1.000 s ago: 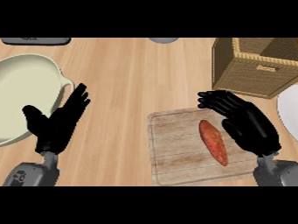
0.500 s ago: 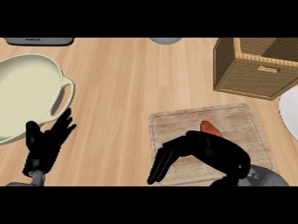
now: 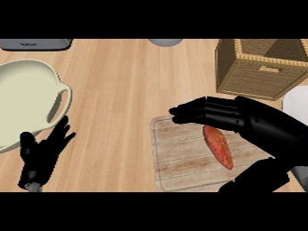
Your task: Pick the sweet potato from the cutting board and place it in the basket
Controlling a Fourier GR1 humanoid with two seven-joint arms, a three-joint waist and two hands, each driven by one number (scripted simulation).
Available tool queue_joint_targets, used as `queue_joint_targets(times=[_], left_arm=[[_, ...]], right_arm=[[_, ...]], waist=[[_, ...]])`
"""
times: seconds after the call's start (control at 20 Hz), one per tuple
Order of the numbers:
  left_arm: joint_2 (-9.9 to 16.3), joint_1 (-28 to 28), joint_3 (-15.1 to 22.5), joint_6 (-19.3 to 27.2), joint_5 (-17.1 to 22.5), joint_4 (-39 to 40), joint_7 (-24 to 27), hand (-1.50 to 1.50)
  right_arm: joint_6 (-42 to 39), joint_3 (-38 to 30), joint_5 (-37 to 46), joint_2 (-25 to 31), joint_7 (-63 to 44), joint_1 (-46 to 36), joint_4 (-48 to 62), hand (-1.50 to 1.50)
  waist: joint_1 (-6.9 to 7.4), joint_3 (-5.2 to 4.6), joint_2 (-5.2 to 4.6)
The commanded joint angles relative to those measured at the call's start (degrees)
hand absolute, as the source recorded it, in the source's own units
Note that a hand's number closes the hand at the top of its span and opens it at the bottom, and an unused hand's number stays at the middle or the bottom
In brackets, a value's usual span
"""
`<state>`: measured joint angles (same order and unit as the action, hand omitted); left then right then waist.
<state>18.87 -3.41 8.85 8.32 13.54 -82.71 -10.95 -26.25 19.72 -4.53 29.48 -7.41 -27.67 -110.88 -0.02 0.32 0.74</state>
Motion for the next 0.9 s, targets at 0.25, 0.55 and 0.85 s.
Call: queue_joint_targets(times=[0.25,0.55,0.85], left_arm=[[0.0,-3.2,0.6,-1.1,-0.4,4.2,-1.0,0.0],[1.0,-2.3,0.2,-1.6,-0.8,3.7,-1.9,0.0],[1.2,-1.0,-0.6,-2.2,-0.8,5.1,-2.8,0.0]], right_arm=[[-18.4,-11.5,-4.5,18.0,-1.1,-16.7,6.9,-1.5],[-34.4,-9.3,-8.2,26.3,-1.2,-22.1,12.1,-1.5],[-40.7,-9.3,-3.8,27.9,4.5,-26.9,16.8,-1.5]], waist=[[0.87,-0.45,-0.95],[0.94,-0.47,-0.93],[1.14,-0.39,-1.1]])
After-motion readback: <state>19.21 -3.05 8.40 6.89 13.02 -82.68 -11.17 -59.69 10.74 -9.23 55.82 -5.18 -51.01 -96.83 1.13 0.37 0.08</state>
